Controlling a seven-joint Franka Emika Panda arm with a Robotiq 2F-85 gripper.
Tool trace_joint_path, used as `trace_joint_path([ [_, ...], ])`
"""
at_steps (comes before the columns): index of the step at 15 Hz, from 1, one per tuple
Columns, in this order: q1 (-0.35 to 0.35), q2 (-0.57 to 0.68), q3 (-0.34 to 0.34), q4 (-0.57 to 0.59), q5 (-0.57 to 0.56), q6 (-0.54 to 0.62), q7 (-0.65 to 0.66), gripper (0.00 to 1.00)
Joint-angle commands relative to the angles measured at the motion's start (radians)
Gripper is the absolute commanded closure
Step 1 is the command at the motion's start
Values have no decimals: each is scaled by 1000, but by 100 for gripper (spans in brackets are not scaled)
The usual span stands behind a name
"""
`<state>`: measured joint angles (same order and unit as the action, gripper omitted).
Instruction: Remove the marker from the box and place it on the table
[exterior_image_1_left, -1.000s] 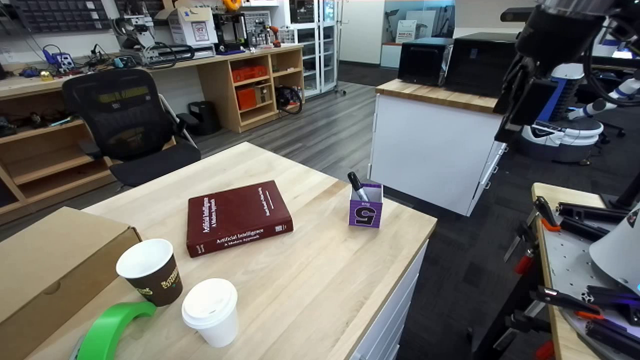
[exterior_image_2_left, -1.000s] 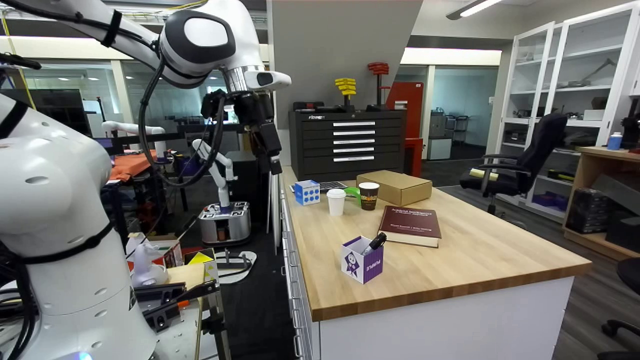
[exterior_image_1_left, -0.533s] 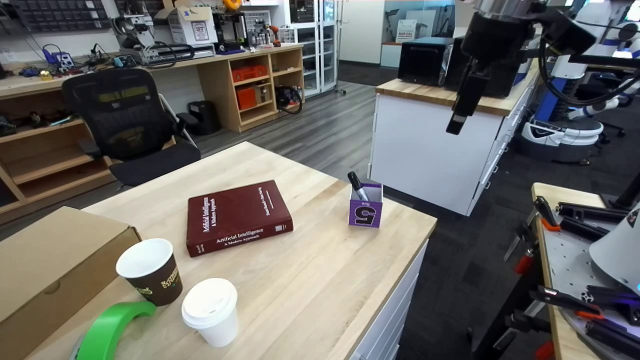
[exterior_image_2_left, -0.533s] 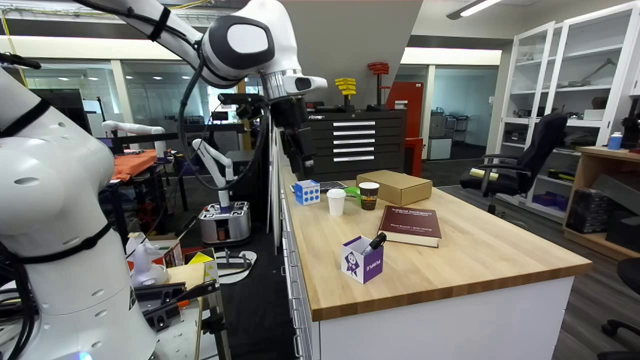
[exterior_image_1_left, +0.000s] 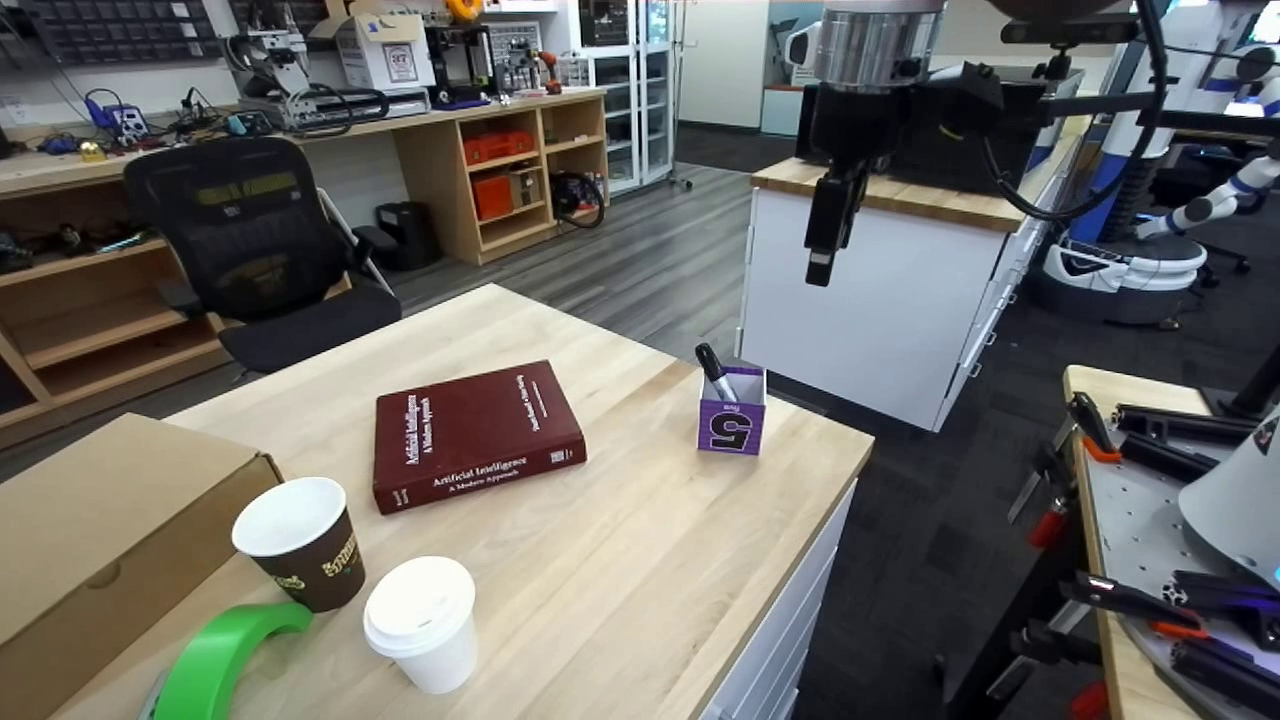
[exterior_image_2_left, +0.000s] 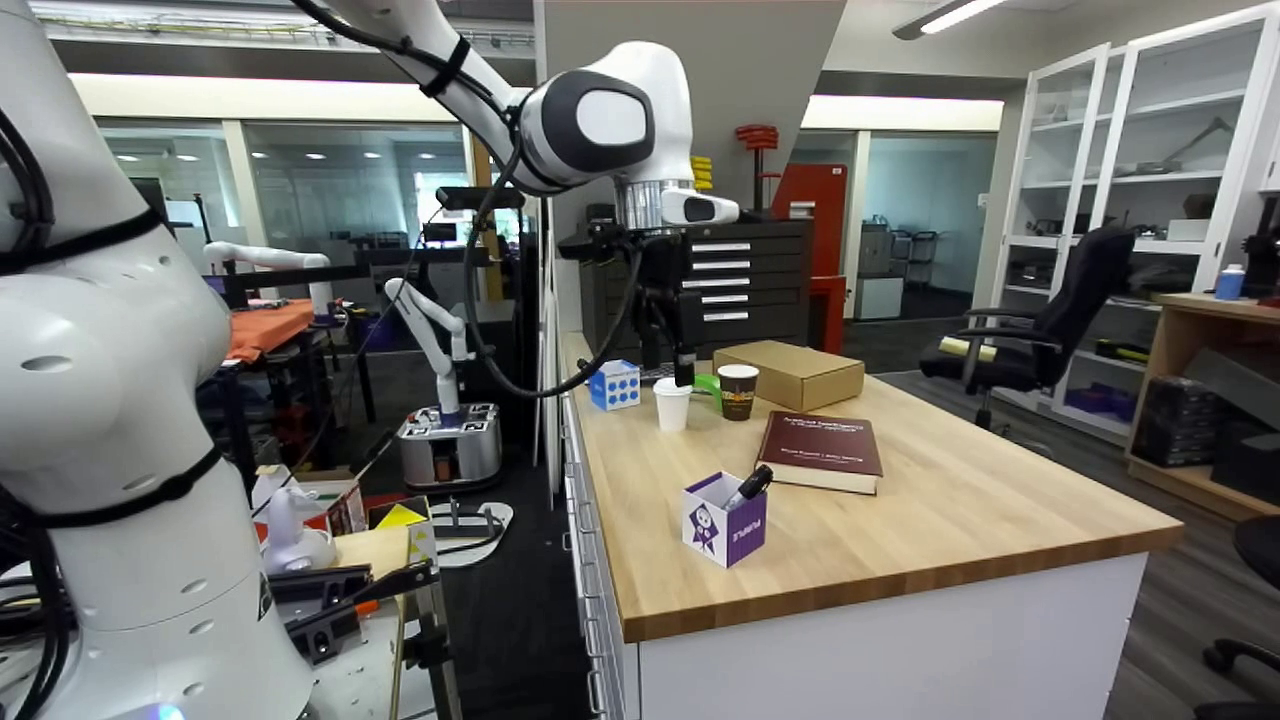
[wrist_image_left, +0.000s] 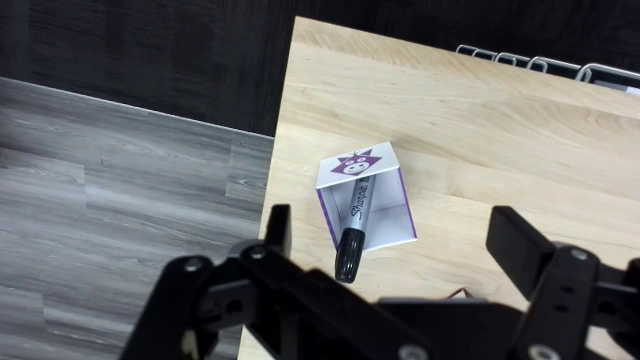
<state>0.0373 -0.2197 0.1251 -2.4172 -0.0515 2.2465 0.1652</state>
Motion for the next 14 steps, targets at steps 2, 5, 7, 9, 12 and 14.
trace_joint_path([
  [2,9,35,-14,29,-2,-2,0,0],
  [5,9,42,-14,36,-2,-3,0,0],
  [7,9,44,-14,25,-3,20,6,0],
  [9,14,66,-21,24,31,62,-17,0],
  [12,11,117,-25,40,48,121,-17,0],
  [14,9,159,-29,54,51,151,-22,0],
])
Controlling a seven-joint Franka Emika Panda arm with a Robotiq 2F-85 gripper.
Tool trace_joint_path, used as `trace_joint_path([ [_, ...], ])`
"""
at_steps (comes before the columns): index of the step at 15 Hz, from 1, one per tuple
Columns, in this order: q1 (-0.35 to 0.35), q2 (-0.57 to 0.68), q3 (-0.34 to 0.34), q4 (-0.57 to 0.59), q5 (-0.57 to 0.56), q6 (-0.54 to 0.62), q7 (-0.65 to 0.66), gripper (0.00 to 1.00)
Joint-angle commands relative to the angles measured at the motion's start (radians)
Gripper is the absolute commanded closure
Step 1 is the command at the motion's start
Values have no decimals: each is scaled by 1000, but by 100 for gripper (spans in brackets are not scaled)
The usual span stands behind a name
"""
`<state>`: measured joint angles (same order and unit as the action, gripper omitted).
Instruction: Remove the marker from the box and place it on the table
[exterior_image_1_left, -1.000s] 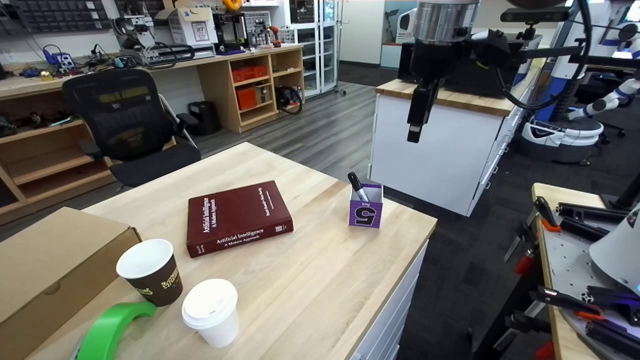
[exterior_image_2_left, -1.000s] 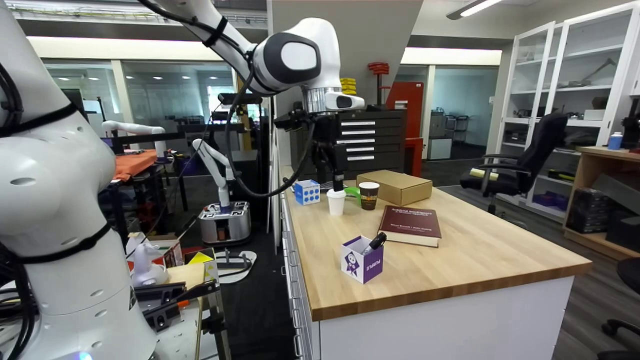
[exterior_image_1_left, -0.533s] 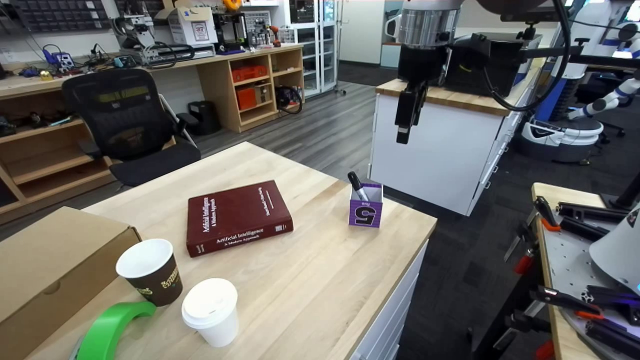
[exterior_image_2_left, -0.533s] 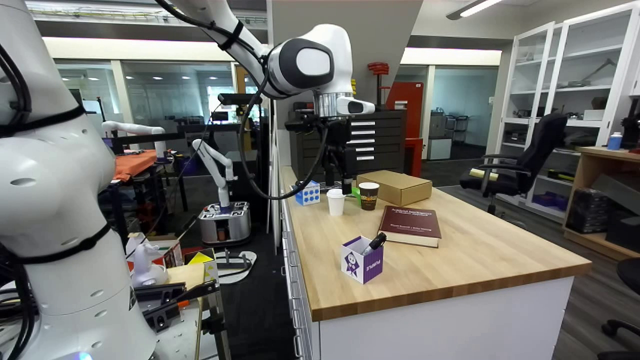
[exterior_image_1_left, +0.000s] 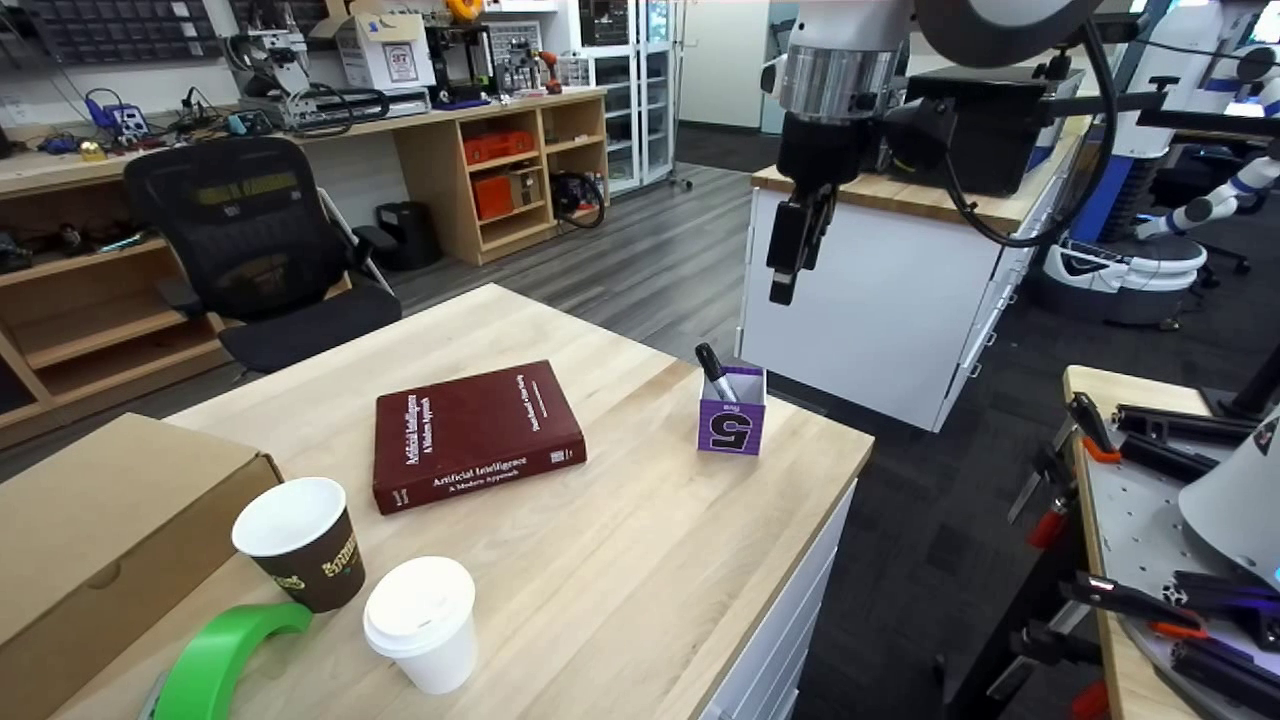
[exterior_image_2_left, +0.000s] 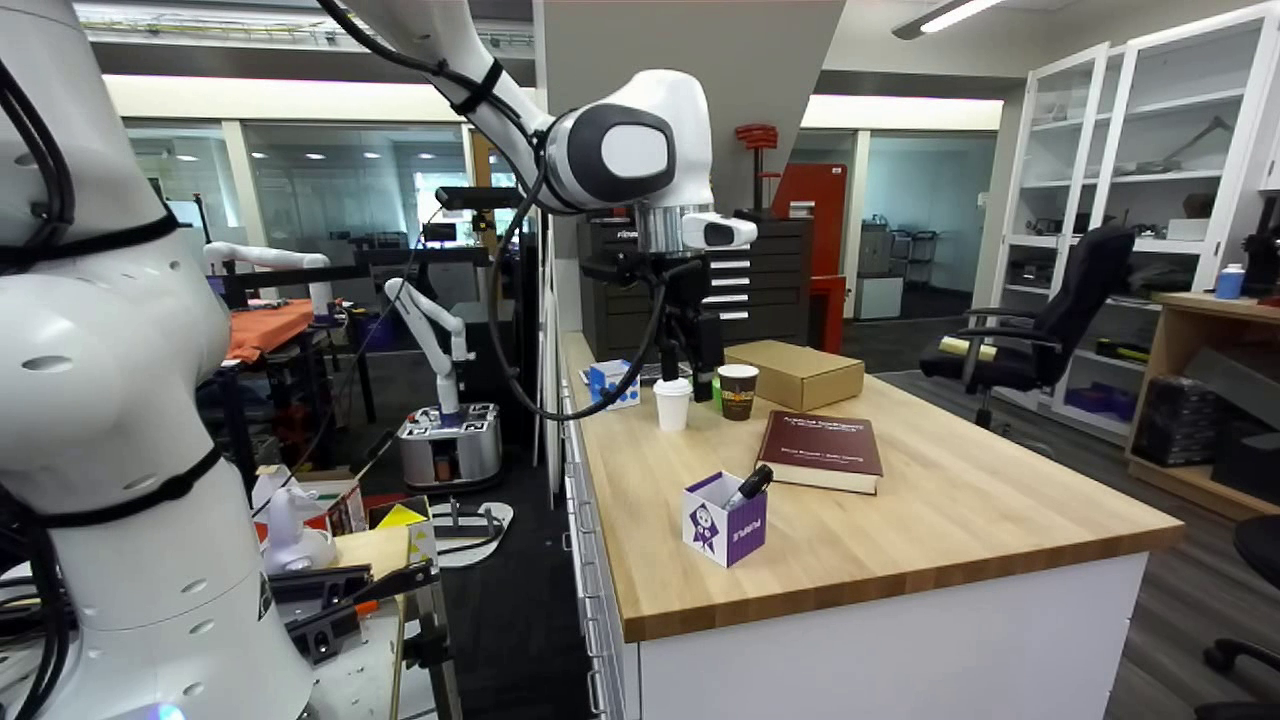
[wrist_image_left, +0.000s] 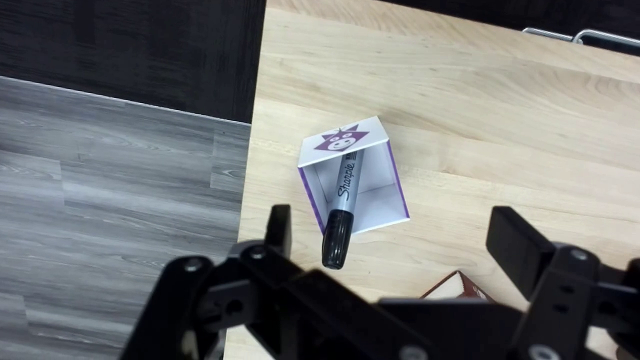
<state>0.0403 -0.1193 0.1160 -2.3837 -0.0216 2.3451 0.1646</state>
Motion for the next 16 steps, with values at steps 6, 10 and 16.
trace_joint_path([
  [6,5,193,-35,98,16,77,-53,0],
  [10,1,282,-44,190,19,55,-91,0],
  [16,-16,384,-60,282,44,35,-152,0],
])
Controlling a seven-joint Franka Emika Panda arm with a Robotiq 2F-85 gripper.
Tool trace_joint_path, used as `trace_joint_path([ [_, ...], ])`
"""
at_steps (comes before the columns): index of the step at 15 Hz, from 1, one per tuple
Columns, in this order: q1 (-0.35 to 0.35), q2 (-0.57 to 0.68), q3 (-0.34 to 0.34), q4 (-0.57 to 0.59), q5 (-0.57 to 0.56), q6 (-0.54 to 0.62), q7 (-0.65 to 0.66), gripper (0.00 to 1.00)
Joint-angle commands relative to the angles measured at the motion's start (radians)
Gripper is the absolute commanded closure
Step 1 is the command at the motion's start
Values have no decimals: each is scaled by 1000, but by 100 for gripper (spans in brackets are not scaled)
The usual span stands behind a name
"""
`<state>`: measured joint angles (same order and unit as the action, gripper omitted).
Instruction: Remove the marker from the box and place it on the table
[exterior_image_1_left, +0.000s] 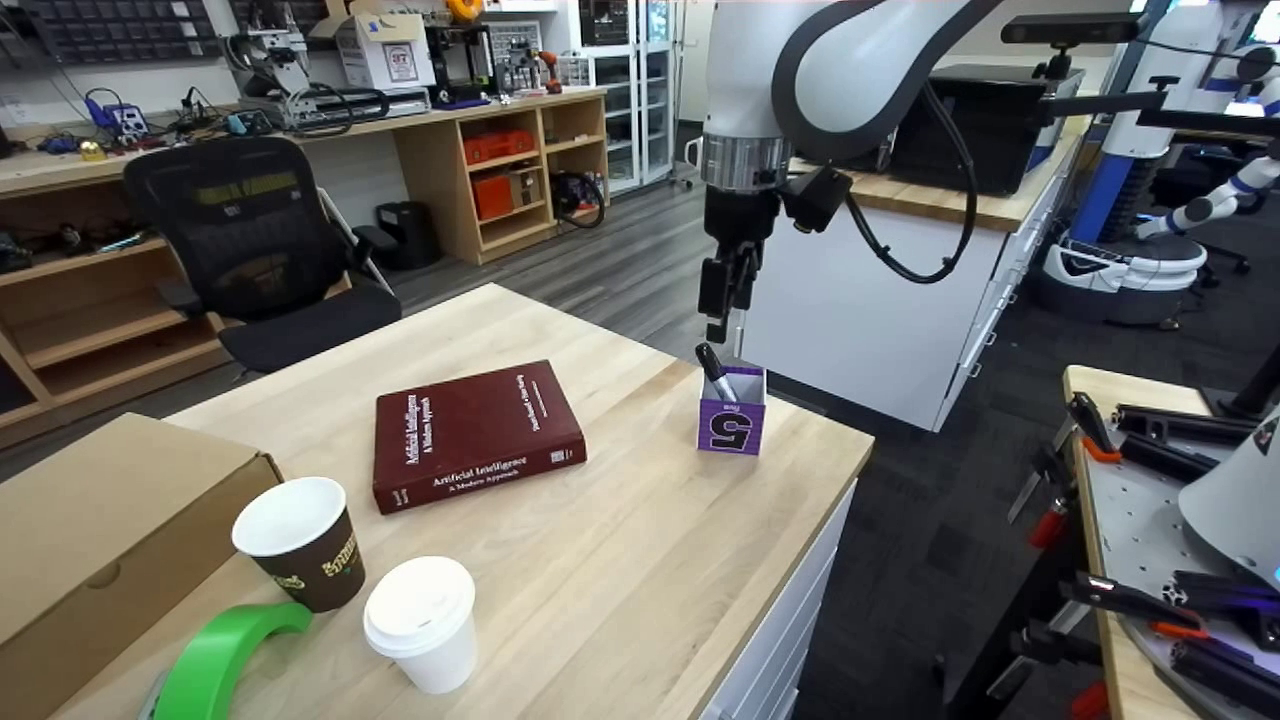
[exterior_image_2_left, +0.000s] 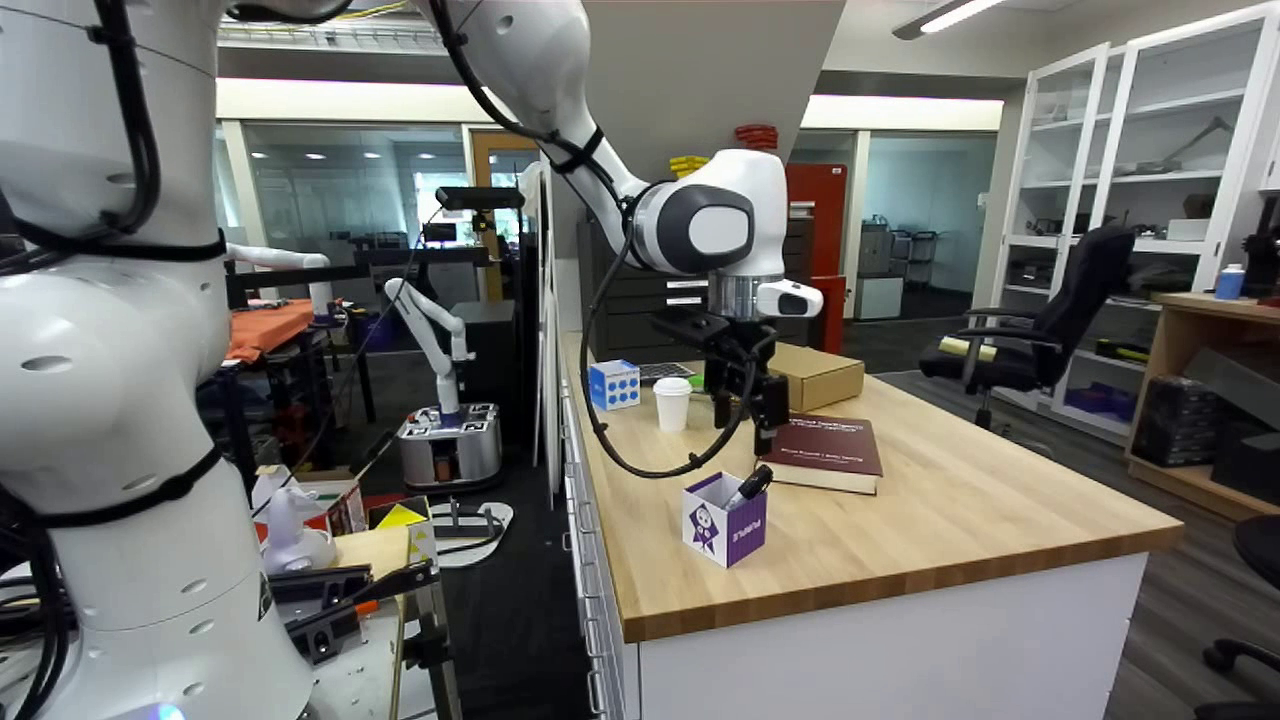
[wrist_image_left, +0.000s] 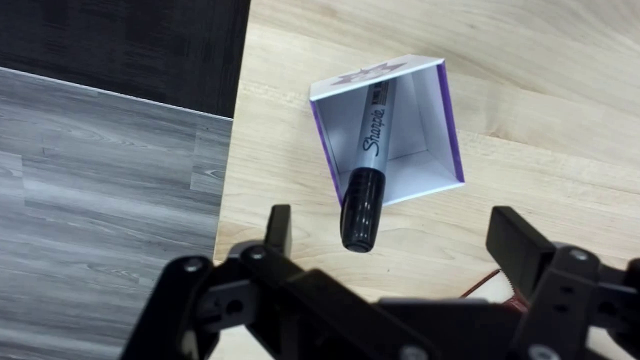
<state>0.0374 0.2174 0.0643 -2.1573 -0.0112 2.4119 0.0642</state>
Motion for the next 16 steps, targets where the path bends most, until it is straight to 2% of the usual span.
trace_joint_path([
  [1,-18,65,-10,67,45,-34,-66,0],
  [14,-44,191,-3,147,122,-51,-158,1],
  [15,-44,197,-3,152,123,-51,-160,26],
  [16,-45,202,-3,157,121,-51,-162,26],
])
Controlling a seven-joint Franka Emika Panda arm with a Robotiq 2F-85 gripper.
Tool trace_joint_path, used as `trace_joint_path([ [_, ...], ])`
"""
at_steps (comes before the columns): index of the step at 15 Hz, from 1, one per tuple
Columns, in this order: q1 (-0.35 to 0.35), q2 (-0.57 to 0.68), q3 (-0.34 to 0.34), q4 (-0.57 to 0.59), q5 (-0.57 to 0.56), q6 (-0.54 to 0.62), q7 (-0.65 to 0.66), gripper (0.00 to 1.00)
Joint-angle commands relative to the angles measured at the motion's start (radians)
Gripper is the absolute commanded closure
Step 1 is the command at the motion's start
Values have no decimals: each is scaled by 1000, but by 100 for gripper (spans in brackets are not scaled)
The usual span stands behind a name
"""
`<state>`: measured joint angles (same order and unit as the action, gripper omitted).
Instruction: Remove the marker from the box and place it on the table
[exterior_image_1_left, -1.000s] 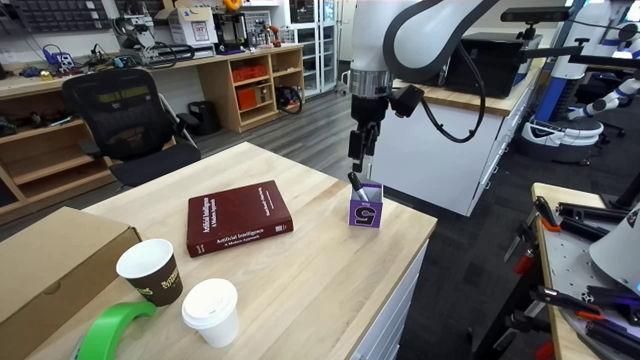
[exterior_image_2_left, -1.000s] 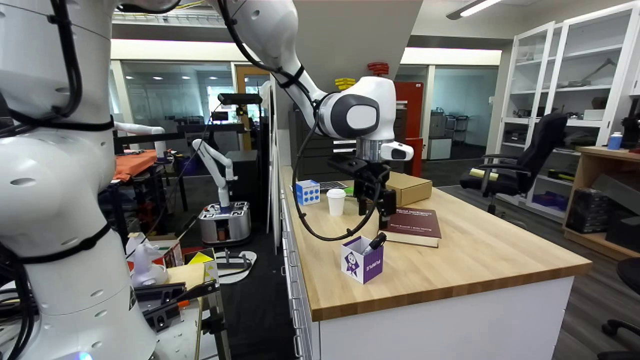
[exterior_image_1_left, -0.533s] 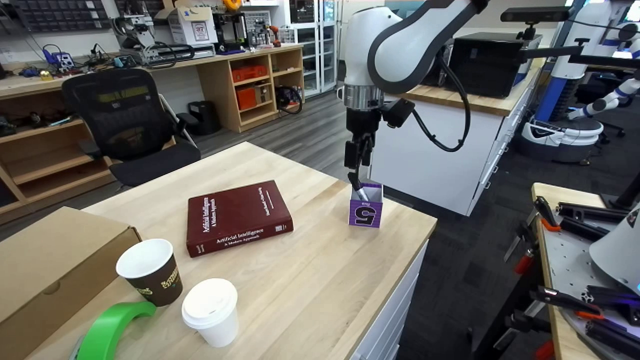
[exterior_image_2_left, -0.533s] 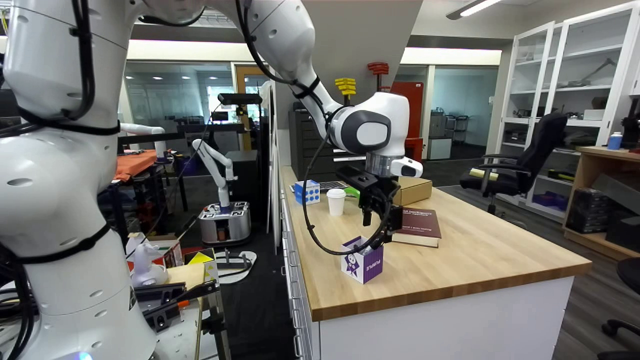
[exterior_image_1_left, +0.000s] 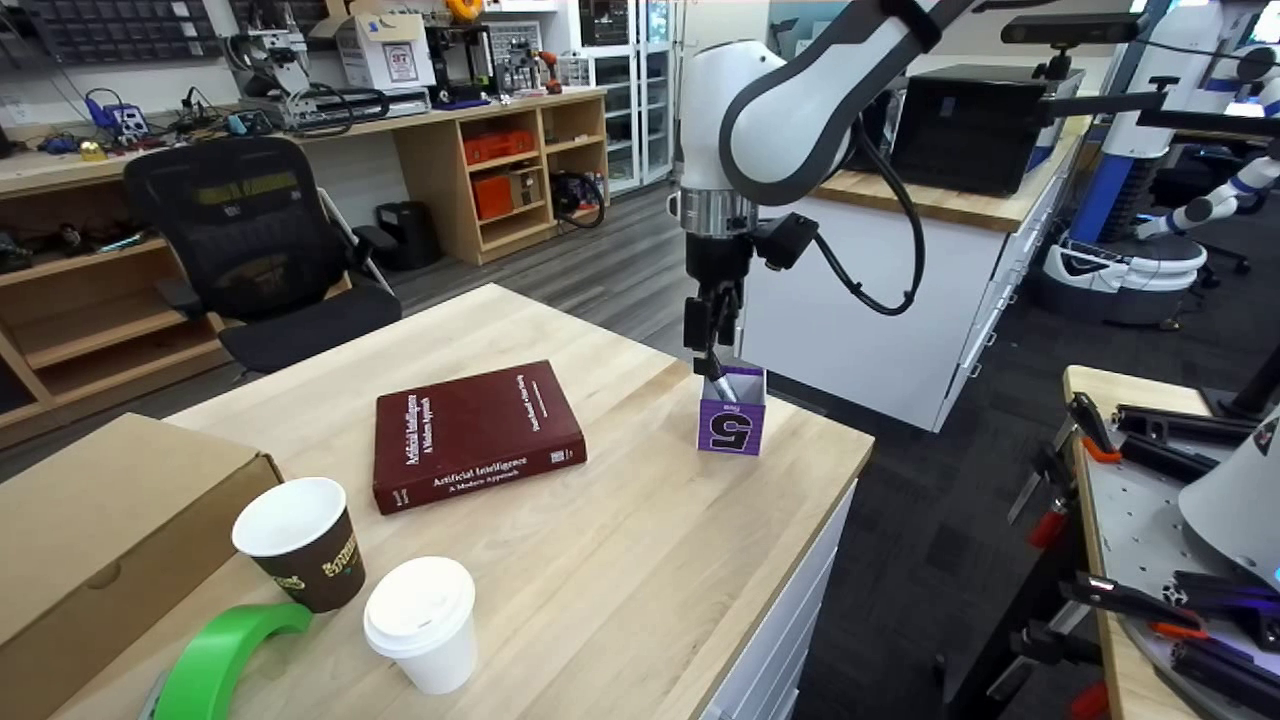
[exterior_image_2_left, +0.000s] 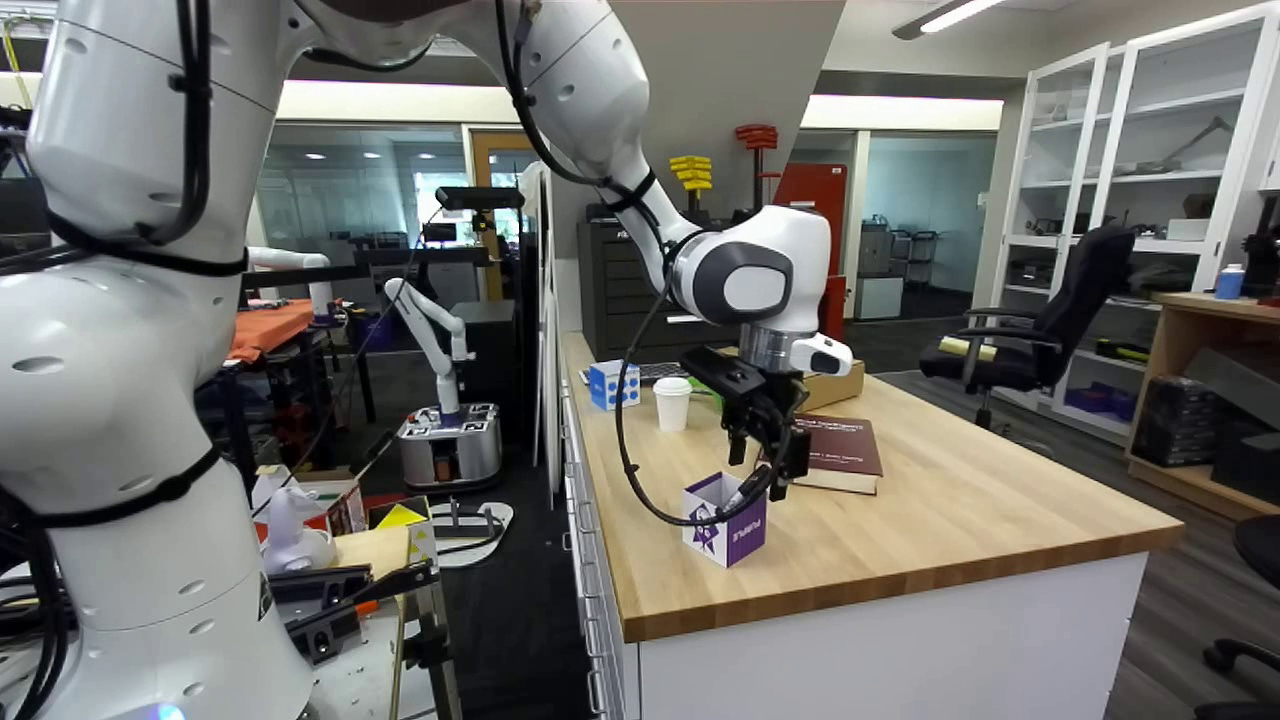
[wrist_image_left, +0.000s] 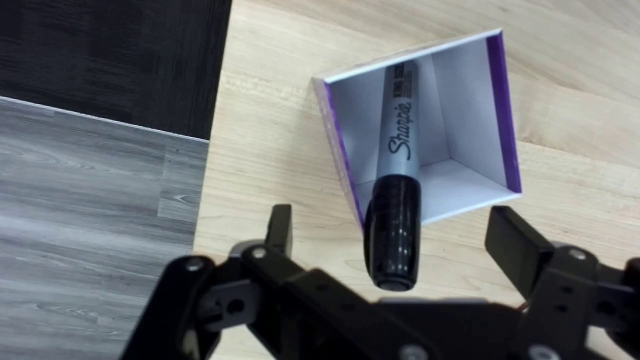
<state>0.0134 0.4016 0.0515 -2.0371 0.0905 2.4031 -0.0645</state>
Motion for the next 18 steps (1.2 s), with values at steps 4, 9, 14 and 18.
trace_joint_path([
  [4,-22,33,11,55,18,-43,-44,51],
  [9,-23,33,8,61,14,-44,-44,84],
  [14,-24,-50,13,-9,26,-29,-41,93],
  [18,-10,-141,23,-83,31,-13,-33,93],
])
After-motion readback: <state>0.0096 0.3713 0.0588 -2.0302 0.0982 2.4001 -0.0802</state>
